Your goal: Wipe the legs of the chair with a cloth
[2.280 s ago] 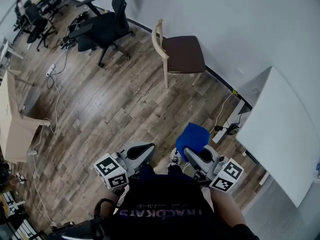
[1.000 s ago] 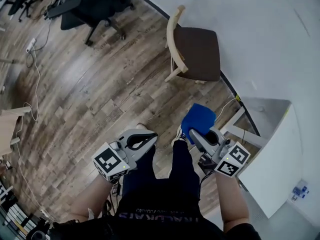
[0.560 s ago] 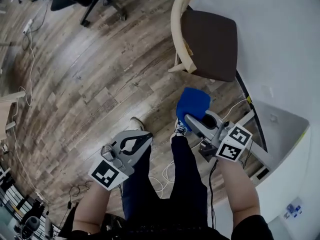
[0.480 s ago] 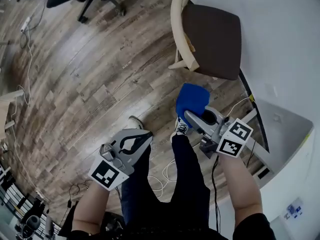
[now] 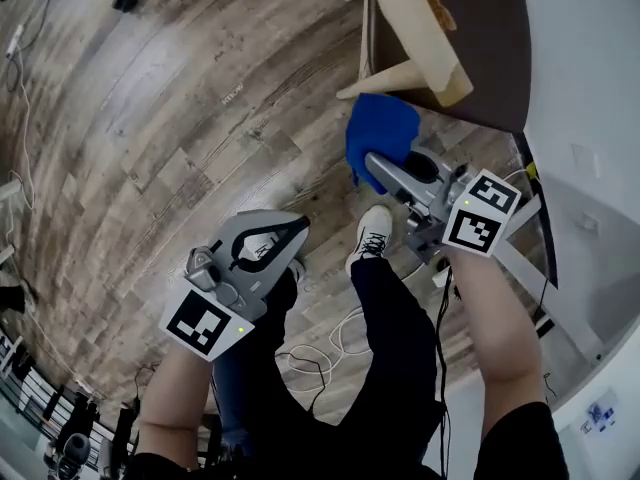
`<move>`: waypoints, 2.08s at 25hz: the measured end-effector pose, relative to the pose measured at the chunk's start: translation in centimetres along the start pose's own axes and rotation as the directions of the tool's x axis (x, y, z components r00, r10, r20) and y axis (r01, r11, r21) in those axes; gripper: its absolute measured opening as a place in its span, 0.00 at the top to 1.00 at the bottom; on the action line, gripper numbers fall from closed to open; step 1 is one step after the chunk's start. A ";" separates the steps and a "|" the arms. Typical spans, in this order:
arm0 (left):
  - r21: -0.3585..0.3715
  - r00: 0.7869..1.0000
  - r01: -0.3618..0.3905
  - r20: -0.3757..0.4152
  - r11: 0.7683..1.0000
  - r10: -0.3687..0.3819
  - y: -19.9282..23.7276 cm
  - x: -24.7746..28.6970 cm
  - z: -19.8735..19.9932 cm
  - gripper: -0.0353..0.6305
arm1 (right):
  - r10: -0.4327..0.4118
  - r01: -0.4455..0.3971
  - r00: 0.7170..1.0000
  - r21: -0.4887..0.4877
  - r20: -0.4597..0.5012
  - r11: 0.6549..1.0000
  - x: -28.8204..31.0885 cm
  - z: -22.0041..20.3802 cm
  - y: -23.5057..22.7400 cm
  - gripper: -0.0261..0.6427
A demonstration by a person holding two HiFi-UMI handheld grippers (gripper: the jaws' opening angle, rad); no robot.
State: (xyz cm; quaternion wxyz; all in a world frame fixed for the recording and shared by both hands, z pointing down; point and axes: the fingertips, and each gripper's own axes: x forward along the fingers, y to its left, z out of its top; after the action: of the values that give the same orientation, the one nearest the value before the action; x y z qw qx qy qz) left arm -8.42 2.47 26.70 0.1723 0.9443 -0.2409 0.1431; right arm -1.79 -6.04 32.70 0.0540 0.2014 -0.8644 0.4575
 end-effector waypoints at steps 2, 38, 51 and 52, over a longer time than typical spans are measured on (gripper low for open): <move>-0.033 0.998 -0.018 0.057 0.999 0.020 1.2 1.2 -1.0 0.95 | 0.004 -0.004 1.000 -0.007 -0.001 1.000 0.9 -1.0 -2.1 0.87; -0.049 0.975 0.054 0.217 0.997 -0.042 11.6 9.3 -9.1 0.95 | -0.005 0.023 0.996 0.194 -0.090 0.981 11.5 -15.4 -34.2 0.87; -0.008 0.988 0.037 0.153 0.999 -0.036 12.5 8.8 -10.8 0.95 | -0.234 0.303 0.921 0.195 -0.311 0.933 14.9 -21.6 -42.3 0.87; -0.006 0.987 0.043 0.153 0.999 -0.041 12.5 8.9 -10.8 0.95 | -0.235 0.302 0.923 0.195 -0.304 0.933 14.8 -21.5 -42.2 0.87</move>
State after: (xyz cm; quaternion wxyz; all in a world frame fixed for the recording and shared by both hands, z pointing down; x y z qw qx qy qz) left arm -9.25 -7.14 42.78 0.1605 0.9566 -0.2342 0.0656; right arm -0.51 -14.10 81.64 0.2119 0.2579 -0.7512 0.5695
